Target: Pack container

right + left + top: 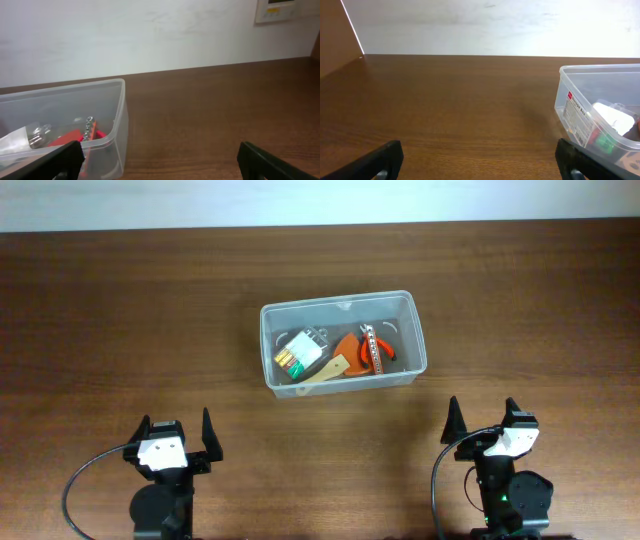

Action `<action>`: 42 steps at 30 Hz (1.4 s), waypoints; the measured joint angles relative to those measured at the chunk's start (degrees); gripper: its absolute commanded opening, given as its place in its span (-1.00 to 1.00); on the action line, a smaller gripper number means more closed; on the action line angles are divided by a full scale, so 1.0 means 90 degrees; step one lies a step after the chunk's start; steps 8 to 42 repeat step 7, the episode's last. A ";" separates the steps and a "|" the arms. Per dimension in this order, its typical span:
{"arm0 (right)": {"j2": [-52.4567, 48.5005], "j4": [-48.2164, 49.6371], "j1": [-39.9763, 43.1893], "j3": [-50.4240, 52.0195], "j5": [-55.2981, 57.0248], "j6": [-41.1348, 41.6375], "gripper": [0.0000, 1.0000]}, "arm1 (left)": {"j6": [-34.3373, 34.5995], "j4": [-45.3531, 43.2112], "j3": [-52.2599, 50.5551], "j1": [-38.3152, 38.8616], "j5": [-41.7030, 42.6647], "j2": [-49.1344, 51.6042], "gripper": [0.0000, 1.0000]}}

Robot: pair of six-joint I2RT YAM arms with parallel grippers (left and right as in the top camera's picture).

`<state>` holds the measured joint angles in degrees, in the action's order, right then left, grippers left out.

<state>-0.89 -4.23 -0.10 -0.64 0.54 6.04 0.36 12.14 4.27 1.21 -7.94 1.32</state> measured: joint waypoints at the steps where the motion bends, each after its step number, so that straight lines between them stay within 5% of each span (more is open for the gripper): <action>1: 0.0000 0.0000 0.0000 0.0000 0.0000 0.0000 0.97 | 0.0000 0.0000 0.0000 0.0000 0.0000 0.0000 0.99; 42: 0.0000 0.0000 0.0000 0.0000 0.0000 0.0000 0.97 | 0.0000 0.0000 0.0000 0.0000 0.0000 0.0000 0.98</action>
